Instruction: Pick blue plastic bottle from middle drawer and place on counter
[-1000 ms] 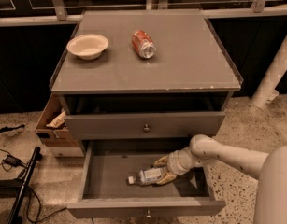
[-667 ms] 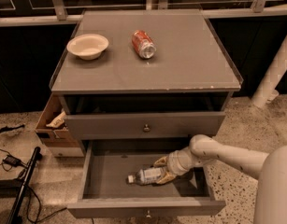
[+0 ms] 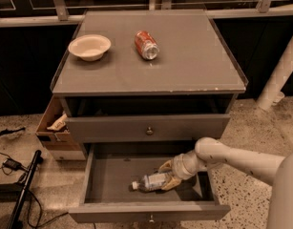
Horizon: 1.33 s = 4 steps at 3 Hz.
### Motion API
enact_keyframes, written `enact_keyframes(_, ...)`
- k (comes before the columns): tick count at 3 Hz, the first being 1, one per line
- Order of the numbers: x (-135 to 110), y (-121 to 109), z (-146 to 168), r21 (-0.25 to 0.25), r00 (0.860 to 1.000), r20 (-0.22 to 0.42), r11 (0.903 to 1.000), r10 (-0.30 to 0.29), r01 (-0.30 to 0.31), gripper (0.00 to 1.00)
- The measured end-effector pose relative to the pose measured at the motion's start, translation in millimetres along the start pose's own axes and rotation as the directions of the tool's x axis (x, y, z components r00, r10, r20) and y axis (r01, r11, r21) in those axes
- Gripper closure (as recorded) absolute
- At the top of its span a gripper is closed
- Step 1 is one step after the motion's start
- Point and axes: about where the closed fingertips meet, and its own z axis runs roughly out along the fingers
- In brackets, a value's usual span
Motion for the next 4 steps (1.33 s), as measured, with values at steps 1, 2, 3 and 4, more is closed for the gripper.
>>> enact_keyframes(1,-26,9,-37,0.047,0.998,-0.049,0.9984,0.034,-0.031,1.00)
enact_keyframes(2,-69,33,-79,0.077,0.992,-0.096,0.9944,0.079,-0.072,1.00)
enact_keyframes(3,-122,50,-123,0.106,0.990,-0.125,0.9928,0.070,-0.057,1.00)
enact_keyframes(4,-150,37,-159,0.166,0.987,-0.159,0.9860,0.018,0.009,1.00)
